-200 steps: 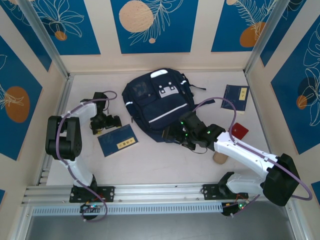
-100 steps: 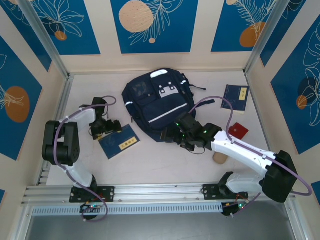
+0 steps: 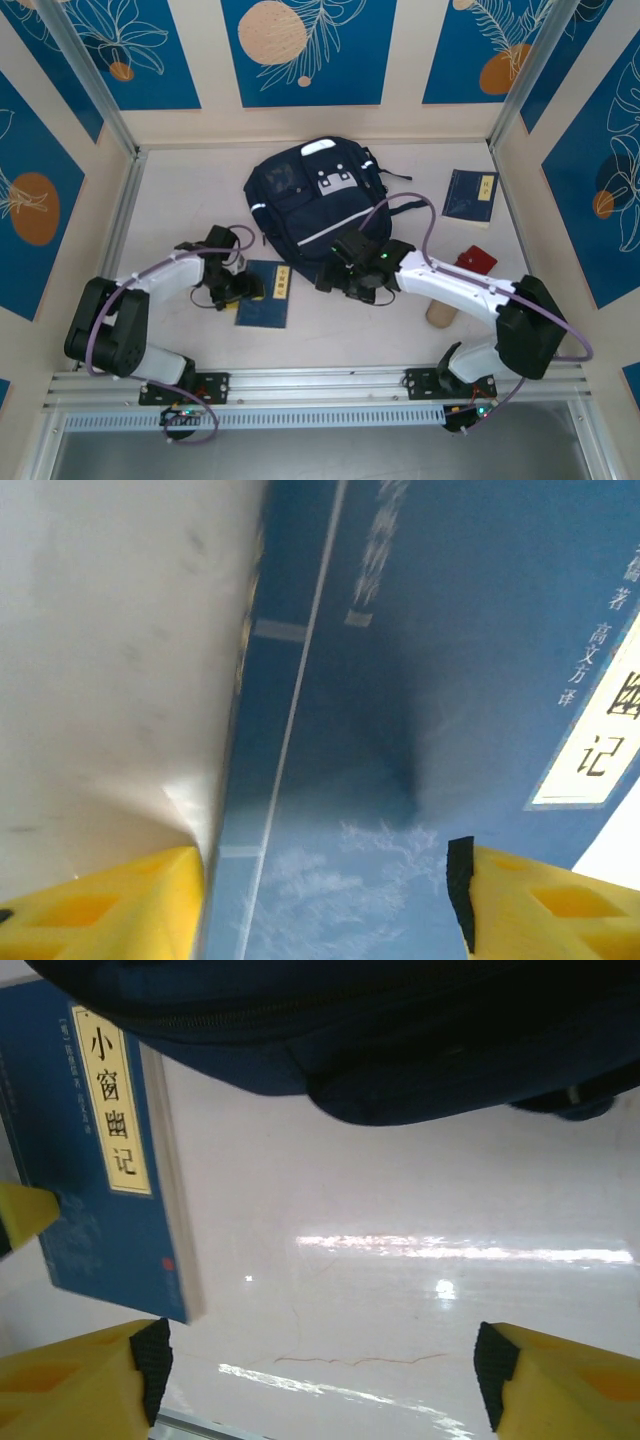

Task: Pack books, pencil case, and school supplies into a backpack

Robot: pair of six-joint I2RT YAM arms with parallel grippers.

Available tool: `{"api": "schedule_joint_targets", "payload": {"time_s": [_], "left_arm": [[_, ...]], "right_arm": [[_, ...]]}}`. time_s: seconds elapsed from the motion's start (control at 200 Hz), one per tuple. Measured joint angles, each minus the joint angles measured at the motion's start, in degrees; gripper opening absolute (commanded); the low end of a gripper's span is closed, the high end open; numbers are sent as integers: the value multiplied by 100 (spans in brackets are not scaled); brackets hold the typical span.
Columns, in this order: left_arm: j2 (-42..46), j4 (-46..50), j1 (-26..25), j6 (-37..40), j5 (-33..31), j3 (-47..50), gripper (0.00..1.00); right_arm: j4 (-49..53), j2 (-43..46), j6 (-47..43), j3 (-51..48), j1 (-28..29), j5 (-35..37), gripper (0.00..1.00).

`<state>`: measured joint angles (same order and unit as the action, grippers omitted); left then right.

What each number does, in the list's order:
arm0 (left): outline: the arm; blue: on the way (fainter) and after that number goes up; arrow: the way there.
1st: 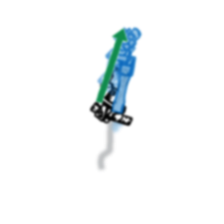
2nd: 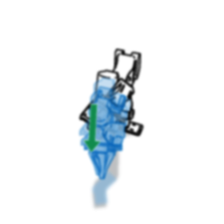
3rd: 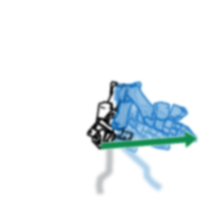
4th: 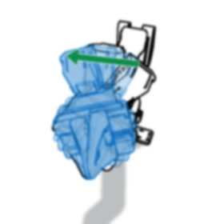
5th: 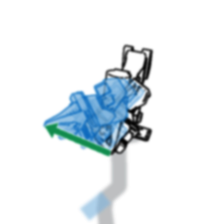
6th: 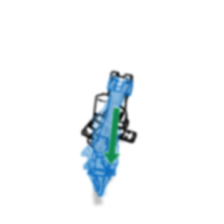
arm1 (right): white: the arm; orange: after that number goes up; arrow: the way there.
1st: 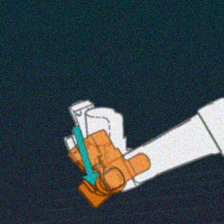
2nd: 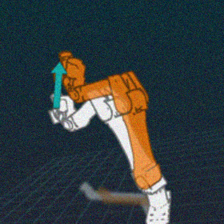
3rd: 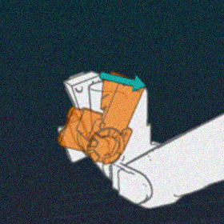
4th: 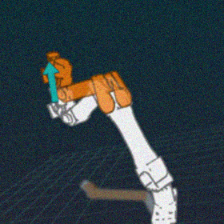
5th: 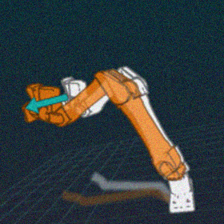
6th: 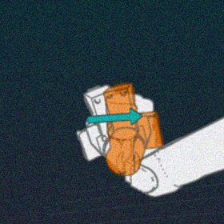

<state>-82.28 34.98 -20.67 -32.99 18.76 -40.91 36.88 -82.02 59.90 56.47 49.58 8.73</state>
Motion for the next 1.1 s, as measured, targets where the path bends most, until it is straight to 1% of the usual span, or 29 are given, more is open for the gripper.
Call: {"api": "schedule_joint_targets", "payload": {"time_s": [0.08,0.185,0.295,0.38,0.5,0.725,0.955,1.1], "left_arm": [[74,-173,-214,-243,81,122,54],[195,-372,-326,-481,192,216,52],[315,-424,-343,-649,179,243,50],[391,-455,-345,-726,153,278,49],[435,-463,-348,-813,101,356,49],[437,-588,-348,-1003,72,546,49],[560,-758,-348,-1110,120,675,53],[570,-835,-345,-1172,164,719,51]], "right_arm": [[-2,-306,-85,175,116,-85,70],[-17,-734,-256,459,264,-153,64],[-17,-1174,-494,811,393,-195,57],[-20,-1491,-669,1058,450,-280,54],[-17,-1967,-938,1351,485,-417,44],[42,-2697,-1228,1663,485,-645,30],[39,-2920,-1329,1703,476,-837,25],[17,-2933,-1349,1703,415,-977,25]]}}
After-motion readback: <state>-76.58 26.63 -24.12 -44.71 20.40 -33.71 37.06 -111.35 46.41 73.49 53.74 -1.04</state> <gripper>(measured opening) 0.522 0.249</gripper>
